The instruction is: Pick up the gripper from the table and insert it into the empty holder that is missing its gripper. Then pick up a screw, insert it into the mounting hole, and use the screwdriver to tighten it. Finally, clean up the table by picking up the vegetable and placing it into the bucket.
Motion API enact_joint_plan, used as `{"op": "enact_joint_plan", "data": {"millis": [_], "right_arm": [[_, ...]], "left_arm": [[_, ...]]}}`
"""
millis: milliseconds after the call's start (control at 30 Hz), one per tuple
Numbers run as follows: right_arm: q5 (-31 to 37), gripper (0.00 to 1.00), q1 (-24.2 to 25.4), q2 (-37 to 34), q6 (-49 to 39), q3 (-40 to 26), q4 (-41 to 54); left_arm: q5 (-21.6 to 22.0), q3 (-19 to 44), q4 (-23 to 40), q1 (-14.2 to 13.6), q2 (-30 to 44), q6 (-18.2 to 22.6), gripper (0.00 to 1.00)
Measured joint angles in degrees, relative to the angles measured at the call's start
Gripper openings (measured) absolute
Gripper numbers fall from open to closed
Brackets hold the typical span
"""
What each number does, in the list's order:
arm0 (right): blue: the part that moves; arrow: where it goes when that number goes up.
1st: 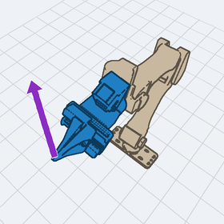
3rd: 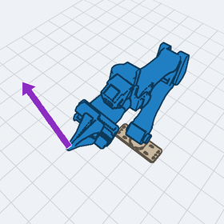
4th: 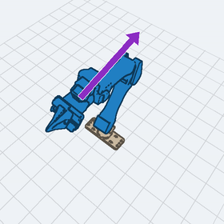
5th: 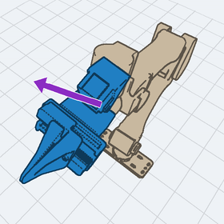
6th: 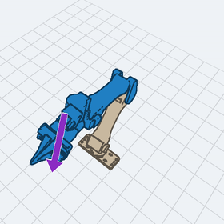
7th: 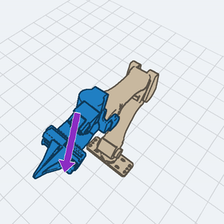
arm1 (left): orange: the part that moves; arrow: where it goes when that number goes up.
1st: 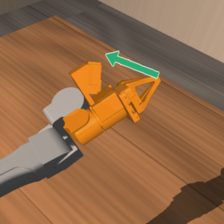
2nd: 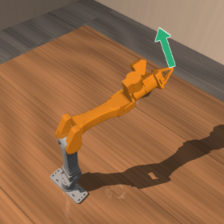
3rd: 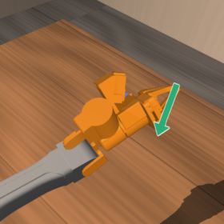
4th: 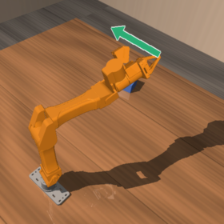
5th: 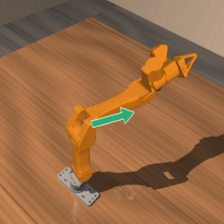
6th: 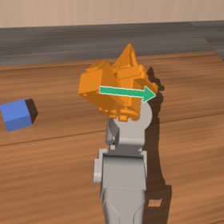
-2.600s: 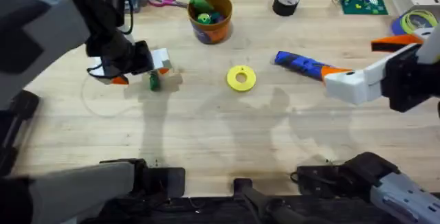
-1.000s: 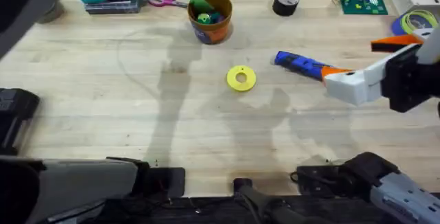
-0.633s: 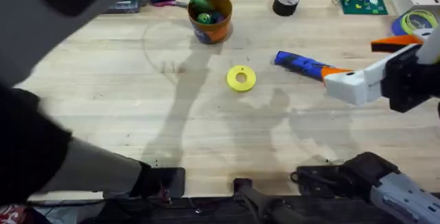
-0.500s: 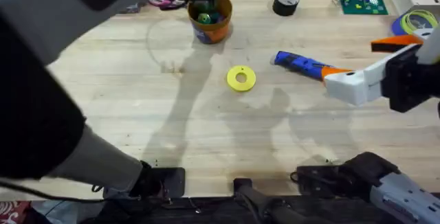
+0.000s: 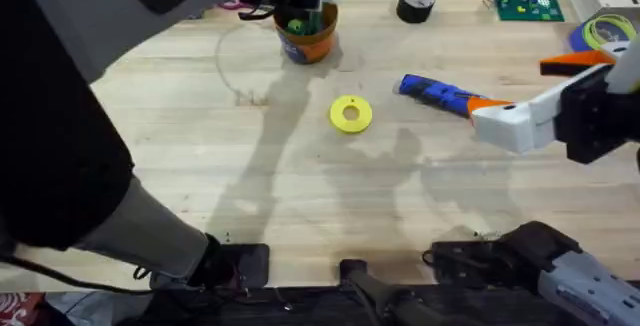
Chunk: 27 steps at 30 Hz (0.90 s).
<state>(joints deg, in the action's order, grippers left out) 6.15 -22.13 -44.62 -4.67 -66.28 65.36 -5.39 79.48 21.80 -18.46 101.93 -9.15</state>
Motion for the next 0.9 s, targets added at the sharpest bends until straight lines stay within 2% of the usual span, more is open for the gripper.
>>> {"op": "enact_joint_plan", "data": {"millis": [33, 200, 367, 400, 433, 633, 800, 900], "right_arm": [[0.0, 0.996, 0.0, 0.0, 0.0, 0.0, 0.0], [0.0, 0.996, 0.0, 0.0, -0.02, 0.0, 0.0], [0.0, 0.996, 0.0, 0.0, 0.0, 0.0, 0.02], [0.0, 0.996, 0.0, 0.0, 0.0, 0.0, 0.02], [0.0, 0.996, 0.0, -0.02, 0.0, 0.0, 0.02], [0.0, 0.997, 0.0, 0.0, 0.0, 0.0, 0.04], [0.0, 0.996, 0.0, 0.0, -0.01, 0.0, 0.07], [0.0, 0.997, 0.0, 0.0, 0.0, 0.0, 0.09]], "left_arm": [[0.01, 0.0, 0.02, 0.02, 0.0, -0.09, 0.969], [0.0, -0.02, 1.82, 0.24, -1.36, -0.04, 0.985], [0.42, -0.02, 8.65, 0.51, -9.1, -0.04, 0.986], [0.64, -0.02, 10.73, 0.64, -11.38, -0.02, 0.986], [2.1, 0.0, 18.48, 1.0, -17.85, 0.0, 0.987], [6.04, 0.04, 36.51, 1.61, -27.63, 0.0, 0.986], [7.63, 0.04, 46.73, 1.62, -32.96, 0.0, 0.985], [8.12, 0.04, 49.85, 1.62, -35.31, 0.0, 0.985]]}}
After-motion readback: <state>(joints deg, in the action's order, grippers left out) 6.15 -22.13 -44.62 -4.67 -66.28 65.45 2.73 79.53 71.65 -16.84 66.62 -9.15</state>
